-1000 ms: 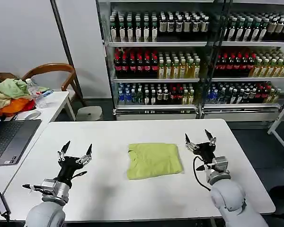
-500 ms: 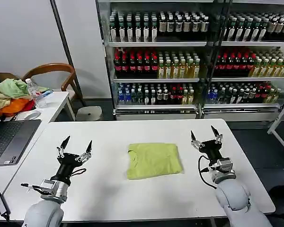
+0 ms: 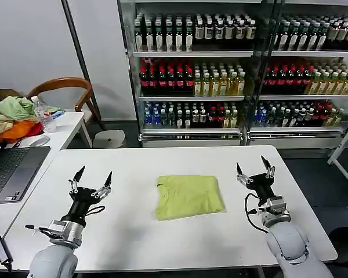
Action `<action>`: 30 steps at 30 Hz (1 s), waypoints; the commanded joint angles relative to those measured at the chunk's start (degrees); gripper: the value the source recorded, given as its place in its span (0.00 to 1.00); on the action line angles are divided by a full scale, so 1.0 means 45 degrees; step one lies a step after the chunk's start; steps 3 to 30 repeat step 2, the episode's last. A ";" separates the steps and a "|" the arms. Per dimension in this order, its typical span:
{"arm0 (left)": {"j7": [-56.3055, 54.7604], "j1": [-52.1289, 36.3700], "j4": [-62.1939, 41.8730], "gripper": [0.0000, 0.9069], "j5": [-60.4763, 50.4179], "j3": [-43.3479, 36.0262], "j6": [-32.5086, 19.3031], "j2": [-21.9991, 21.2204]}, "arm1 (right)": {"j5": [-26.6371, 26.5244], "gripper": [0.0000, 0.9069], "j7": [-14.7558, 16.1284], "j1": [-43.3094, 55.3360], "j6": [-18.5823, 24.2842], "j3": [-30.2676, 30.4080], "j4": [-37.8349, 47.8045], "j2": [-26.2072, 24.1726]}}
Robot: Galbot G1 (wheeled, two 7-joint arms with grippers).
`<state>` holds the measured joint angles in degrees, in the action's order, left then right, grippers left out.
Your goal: Fold and organize the clothes.
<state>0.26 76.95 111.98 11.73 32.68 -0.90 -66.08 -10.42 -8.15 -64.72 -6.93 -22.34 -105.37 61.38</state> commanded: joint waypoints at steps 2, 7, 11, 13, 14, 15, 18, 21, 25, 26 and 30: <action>0.1008 -0.0020 -0.0382 1.00 -0.0064 0.0148 -0.0885 0.0092 | 0.1272 1.00 -0.0106 -0.0065 0.0906 -0.0035 0.0376 -0.0064; 0.1008 -0.0020 -0.0382 1.00 -0.0064 0.0148 -0.0885 0.0092 | 0.1272 1.00 -0.0106 -0.0065 0.0906 -0.0035 0.0376 -0.0064; 0.1008 -0.0020 -0.0382 1.00 -0.0064 0.0148 -0.0885 0.0092 | 0.1272 1.00 -0.0106 -0.0065 0.0906 -0.0035 0.0376 -0.0064; 0.1008 -0.0020 -0.0382 1.00 -0.0064 0.0148 -0.0885 0.0092 | 0.1272 1.00 -0.0106 -0.0065 0.0906 -0.0035 0.0376 -0.0064; 0.1008 -0.0020 -0.0382 1.00 -0.0064 0.0148 -0.0885 0.0092 | 0.1272 1.00 -0.0106 -0.0065 0.0906 -0.0035 0.0376 -0.0064; 0.1008 -0.0020 -0.0382 1.00 -0.0064 0.0148 -0.0885 0.0092 | 0.1272 1.00 -0.0106 -0.0065 0.0906 -0.0035 0.0376 -0.0064; 0.1008 -0.0020 -0.0382 1.00 -0.0064 0.0148 -0.0885 0.0092 | 0.1272 1.00 -0.0106 -0.0065 0.0906 -0.0035 0.0376 -0.0064; 0.1008 -0.0020 -0.0382 1.00 -0.0064 0.0148 -0.0885 0.0092 | 0.1272 1.00 -0.0106 -0.0065 0.0906 -0.0035 0.0376 -0.0064; 0.1008 -0.0020 -0.0382 1.00 -0.0064 0.0148 -0.0885 0.0092 | 0.1272 1.00 -0.0106 -0.0065 0.0906 -0.0035 0.0376 -0.0064; 0.1008 -0.0020 -0.0382 1.00 -0.0064 0.0148 -0.0885 0.0092 | 0.1272 1.00 -0.0106 -0.0065 0.0906 -0.0035 0.0376 -0.0064; 0.1008 -0.0020 -0.0382 1.00 -0.0064 0.0148 -0.0885 0.0092 | 0.1272 1.00 -0.0106 -0.0065 0.0906 -0.0035 0.0376 -0.0064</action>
